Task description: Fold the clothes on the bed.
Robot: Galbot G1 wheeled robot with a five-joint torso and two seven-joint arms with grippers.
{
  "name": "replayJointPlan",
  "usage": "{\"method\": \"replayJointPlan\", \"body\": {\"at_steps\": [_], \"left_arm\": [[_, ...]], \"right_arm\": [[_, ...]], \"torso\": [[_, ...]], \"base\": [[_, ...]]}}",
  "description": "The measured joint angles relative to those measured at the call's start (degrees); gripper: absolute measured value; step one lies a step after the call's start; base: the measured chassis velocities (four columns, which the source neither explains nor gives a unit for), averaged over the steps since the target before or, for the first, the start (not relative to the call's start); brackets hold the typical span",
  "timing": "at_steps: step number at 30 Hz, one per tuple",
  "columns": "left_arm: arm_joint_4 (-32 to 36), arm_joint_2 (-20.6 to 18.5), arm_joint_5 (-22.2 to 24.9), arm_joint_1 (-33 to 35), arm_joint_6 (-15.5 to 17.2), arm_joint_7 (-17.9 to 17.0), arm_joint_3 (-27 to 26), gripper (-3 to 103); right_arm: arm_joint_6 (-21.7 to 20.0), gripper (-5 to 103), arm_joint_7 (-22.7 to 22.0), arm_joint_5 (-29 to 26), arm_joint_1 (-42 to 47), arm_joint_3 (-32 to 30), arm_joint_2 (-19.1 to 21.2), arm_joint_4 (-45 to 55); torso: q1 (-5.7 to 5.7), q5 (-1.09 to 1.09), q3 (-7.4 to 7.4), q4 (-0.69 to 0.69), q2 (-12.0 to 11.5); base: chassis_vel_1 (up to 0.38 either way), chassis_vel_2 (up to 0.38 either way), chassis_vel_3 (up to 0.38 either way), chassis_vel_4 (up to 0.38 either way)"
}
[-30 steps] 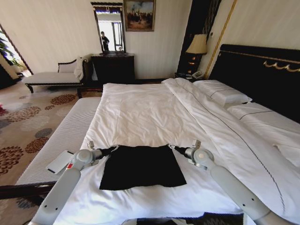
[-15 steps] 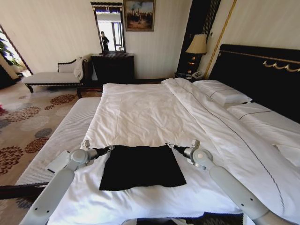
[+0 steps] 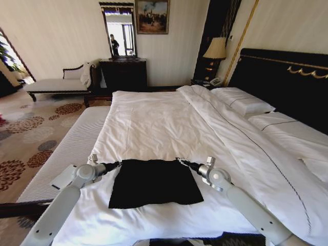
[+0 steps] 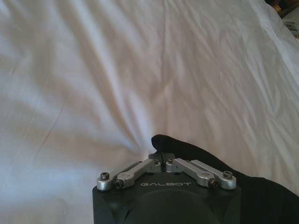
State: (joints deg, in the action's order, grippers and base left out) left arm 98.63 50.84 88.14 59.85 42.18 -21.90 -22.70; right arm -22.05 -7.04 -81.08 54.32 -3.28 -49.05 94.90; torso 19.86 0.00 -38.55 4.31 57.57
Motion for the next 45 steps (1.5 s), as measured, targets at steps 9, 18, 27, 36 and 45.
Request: {"method": "replayJointPlan", "body": {"at_steps": [9,18,27,36,45], "left_arm": [[0.25,-0.41,-0.57,0.45,-0.01,-0.07,-0.66,0],[0.38,-0.30,-1.10,0.55,-0.04,-0.12,-0.72,0],[0.33,-0.27,-1.37,0.11,-0.04,0.19,-1.52,0],[-0.99,0.61,-4.37,-3.40,-3.05,6.01,-2.53,0],[1.35,-0.21,-3.83,-1.89,-8.71,17.78,-3.89,0]], "right_arm": [[0.88,68,2.28,0.42,0.54,0.08,0.63,0.76],[2.60,25,4.57,2.78,0.94,-0.08,0.83,-0.51],[5.38,2,4.94,3.79,0.69,-1.58,0.30,-1.96],[10.73,2,6.22,1.39,-2.20,-4.18,-0.67,-2.79],[18.09,2,14.69,0.70,-0.28,-7.50,0.12,-0.25]], "torso": [[0.00,0.00,0.00,0.00,0.00],[0.00,0.00,0.00,0.00,0.00],[0.00,0.01,0.00,0.00,0.00],[0.00,0.00,0.00,0.00,0.00],[0.01,0.00,0.00,0.00,0.00]], "base": [[0.000,0.000,0.000,0.000],[0.000,0.000,0.000,0.000],[0.000,0.000,0.000,0.000],[0.000,0.000,0.000,0.000],[0.000,0.000,0.000,0.000]]}}
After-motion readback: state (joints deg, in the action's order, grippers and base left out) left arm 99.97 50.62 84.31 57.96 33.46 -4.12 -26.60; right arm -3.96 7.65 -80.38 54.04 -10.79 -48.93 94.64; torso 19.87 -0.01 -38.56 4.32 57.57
